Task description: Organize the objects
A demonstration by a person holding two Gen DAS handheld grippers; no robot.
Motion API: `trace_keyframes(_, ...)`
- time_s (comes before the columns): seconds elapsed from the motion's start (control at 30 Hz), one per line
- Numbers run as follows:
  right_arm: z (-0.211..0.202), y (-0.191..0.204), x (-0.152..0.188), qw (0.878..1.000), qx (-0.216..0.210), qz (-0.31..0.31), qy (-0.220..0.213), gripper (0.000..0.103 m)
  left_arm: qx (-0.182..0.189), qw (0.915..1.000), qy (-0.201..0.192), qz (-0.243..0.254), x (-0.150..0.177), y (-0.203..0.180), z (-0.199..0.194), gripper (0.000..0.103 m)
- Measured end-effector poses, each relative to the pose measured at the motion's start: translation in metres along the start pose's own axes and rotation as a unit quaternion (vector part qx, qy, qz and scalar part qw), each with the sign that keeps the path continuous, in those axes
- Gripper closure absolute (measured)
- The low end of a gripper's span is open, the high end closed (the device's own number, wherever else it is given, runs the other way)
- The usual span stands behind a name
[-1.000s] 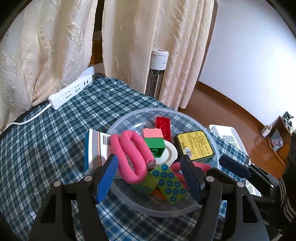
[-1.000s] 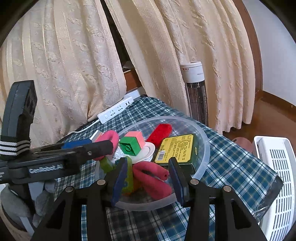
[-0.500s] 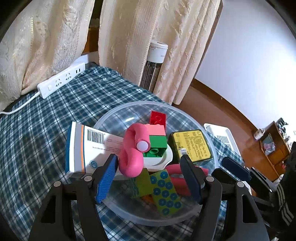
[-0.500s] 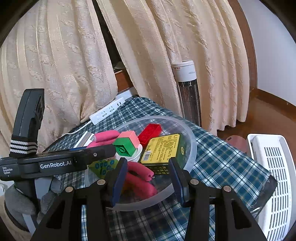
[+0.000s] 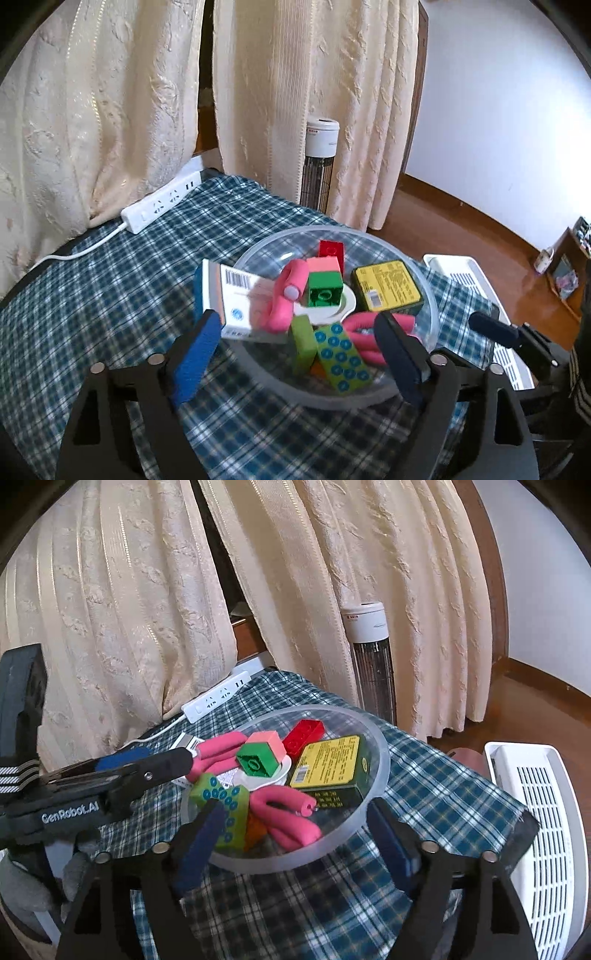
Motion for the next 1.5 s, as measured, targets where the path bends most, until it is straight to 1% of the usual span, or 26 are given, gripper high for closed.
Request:
trace_keyframes(0.13, -0.006, 0.007, 0.007, 1.000, 0.013, -0.014, 0.008, 0.013, -0.009, 1.0000, -0.003, 0.000, 0.007, 0.005, -0.012, 0.014)
trace_keyframes(0.23, -0.011, 0.011, 0.013, 0.999, 0.023, -0.023, 0.014, 0.005, -0.015, 0.9998, -0.007, -0.006, 0.013, 0.010, -0.019, 0.013)
trace_keyframes(0.3, -0.014, 0.013, 0.017, 0.999, 0.030, -0.025, 0.015, 0.002, -0.019, 0.9997, -0.010, -0.011, 0.015, 0.015, -0.024, 0.013)
trace_keyframes(0.47, -0.021, 0.019, 0.021, 0.999, 0.045, -0.025, 0.017, 0.001, -0.033, 0.9993, -0.011, -0.011, 0.023, 0.022, -0.034, 0.012)
trace_keyframes(0.67, -0.026, 0.031, 0.023, 0.997, 0.061, -0.043, 0.018, 0.001, -0.041, 0.9991, -0.007, -0.009, 0.032, 0.024, -0.040, 0.012)
trace_keyframes(0.9, -0.031, 0.035, 0.025, 0.996, 0.070, -0.050, 0.017, 0.001, -0.066, 0.9976, -0.019, -0.003, 0.030, 0.029, -0.053, 0.012)
trace_keyframes(1.03, -0.033, 0.036, 0.025, 0.996, 0.075, -0.056, 0.018, 0.001, -0.091, 0.9956, -0.018, 0.012, 0.031, 0.028, -0.056, 0.012)
trace_keyframes(1.1, -0.034, 0.035, 0.025, 0.995, 0.084, -0.060, 0.017, 0.001, -0.099, 0.9948, -0.014, 0.017, 0.032, 0.027, -0.055, 0.012)
trace_keyframes(1.17, -0.035, 0.034, 0.026, 0.993, 0.092, -0.067, 0.015, 0.001, -0.096, 0.9952, -0.010, 0.016, 0.033, 0.027, -0.054, 0.012)
trace_keyframes(1.27, -0.035, 0.034, 0.026, 0.993, 0.092, -0.069, 0.017, 0.001, -0.083, 0.9965, 0.001, 0.004, 0.036, 0.028, -0.051, 0.012)
trace_keyframes(1.5, -0.032, 0.033, 0.027, 0.993, 0.093, -0.069, 0.021, 0.001, -0.084, 0.9965, 0.004, 0.001, 0.038, 0.030, -0.049, 0.012)
Point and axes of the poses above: each gripper's, at about its wrist camera, not at the fingertips, and z roughly the way its jaws point, y to its left, x to its underside, the point moved 9 cm from there along z, roughly the way its jaws point
